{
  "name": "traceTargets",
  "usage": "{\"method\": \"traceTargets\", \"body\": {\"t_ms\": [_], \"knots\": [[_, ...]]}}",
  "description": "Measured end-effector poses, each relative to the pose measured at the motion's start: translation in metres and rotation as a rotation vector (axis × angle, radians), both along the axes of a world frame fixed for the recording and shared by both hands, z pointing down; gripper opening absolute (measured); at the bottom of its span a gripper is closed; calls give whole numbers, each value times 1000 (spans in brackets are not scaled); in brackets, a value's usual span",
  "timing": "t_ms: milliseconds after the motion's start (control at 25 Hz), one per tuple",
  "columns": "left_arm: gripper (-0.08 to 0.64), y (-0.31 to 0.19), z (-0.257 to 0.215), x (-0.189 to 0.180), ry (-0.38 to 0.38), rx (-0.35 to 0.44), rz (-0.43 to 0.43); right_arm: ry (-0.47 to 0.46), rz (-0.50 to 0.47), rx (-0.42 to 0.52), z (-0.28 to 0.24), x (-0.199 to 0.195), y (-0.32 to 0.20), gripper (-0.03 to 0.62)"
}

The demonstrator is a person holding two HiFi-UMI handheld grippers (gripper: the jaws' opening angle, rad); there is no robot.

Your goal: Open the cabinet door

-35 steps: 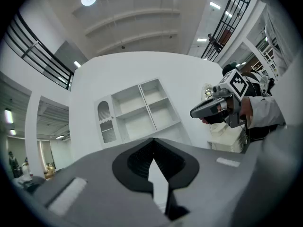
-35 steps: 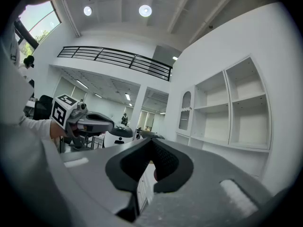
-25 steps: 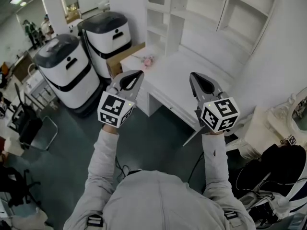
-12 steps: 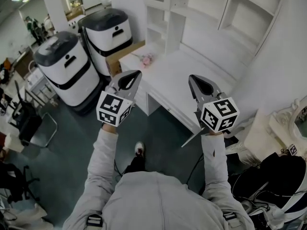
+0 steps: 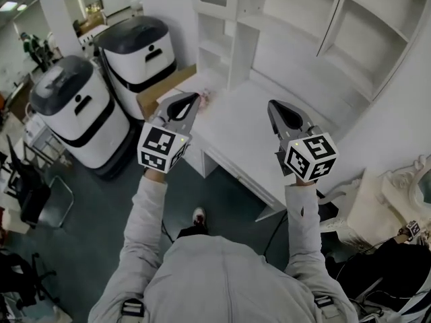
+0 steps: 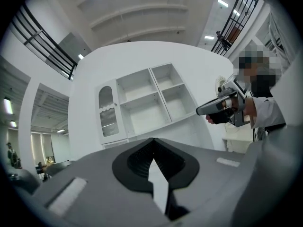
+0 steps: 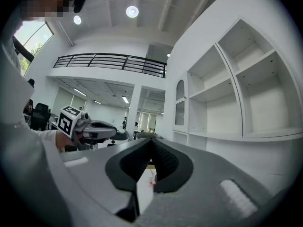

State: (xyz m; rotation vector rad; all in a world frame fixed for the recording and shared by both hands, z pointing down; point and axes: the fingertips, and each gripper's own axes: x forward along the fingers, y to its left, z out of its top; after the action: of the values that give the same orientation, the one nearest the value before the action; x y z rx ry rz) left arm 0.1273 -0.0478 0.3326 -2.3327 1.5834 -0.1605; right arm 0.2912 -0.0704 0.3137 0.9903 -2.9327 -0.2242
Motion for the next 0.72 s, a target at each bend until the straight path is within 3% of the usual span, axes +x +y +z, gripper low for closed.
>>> {"method": "traceTargets", "body": {"t_ms": [200, 720], "knots": [[18, -70, -17, -28, -43, 14, 48, -7, 29, 10, -19, -36, -64, 2], [18, -176, -14, -91, -8, -11, 100, -9, 95, -22, -20, -93, -166, 2]]}}
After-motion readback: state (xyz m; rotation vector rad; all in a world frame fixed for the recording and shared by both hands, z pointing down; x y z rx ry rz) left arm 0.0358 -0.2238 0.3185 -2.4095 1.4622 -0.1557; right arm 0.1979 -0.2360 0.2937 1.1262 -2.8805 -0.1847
